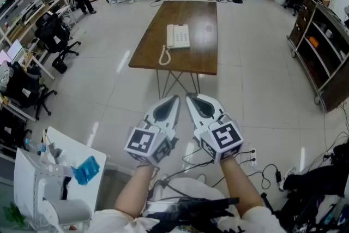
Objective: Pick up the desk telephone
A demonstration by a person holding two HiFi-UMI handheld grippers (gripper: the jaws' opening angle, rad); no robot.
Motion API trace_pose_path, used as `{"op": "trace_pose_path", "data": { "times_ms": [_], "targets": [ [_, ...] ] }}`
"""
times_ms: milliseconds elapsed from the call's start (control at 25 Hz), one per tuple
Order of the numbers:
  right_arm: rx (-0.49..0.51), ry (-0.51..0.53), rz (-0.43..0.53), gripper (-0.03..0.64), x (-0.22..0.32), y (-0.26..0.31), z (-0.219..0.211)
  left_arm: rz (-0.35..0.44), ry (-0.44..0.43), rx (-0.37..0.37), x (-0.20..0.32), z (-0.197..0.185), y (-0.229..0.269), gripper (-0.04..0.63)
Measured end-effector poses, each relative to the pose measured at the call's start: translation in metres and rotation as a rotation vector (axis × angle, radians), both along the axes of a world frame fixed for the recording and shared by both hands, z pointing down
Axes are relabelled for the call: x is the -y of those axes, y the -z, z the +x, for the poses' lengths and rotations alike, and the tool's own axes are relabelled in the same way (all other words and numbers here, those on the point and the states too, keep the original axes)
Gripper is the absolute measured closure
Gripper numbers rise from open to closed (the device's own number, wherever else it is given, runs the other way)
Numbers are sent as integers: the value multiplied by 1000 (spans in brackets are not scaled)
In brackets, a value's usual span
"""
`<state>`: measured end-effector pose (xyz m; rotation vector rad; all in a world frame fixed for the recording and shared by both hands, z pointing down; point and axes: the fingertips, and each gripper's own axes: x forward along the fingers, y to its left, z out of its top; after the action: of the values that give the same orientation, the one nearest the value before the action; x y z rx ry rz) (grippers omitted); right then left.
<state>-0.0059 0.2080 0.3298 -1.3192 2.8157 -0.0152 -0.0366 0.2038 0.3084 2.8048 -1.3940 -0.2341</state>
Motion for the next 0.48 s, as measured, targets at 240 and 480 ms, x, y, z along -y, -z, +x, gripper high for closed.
{"op": "trace_pose_path", "data": {
  "times_ms": [240,480],
  "targets": [
    [-2,10,-8,617,-6,-3,22,-7,43,2,-5,17,-3,589],
    [-4,20,-16,615,-7,-11,36,-23,73,5,-6,27,-10,589]
  ]
}}
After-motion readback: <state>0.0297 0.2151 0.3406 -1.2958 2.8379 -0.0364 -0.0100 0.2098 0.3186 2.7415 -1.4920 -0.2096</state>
